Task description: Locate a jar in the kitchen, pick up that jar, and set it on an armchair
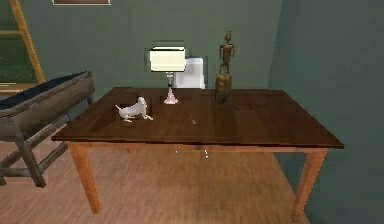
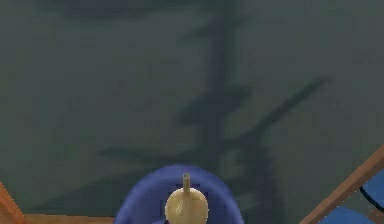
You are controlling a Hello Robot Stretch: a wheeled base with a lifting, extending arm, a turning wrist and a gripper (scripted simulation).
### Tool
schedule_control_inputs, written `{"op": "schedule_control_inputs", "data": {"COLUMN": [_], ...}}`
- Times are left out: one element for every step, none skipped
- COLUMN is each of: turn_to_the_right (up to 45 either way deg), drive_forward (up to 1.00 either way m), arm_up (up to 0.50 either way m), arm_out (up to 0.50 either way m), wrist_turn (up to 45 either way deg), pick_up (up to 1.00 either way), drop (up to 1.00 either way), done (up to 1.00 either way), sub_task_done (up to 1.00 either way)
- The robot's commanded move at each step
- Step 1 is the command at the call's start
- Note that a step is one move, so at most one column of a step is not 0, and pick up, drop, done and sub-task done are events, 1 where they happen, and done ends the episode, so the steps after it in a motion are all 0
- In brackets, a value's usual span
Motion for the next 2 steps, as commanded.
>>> {"op": "schedule_control_inputs", "data": {"turn_to_the_right": [0.0,0.0], "drive_forward": [0.00,0.00], "arm_up": [0.00,0.10], "arm_out": [0.00,0.00], "wrist_turn": [0.0,0.0], "pick_up": [0.00,0.00], "drop": [1.00,0.00], "done": [0.00,0.00], "sub_task_done": [0.00,0.00]}}
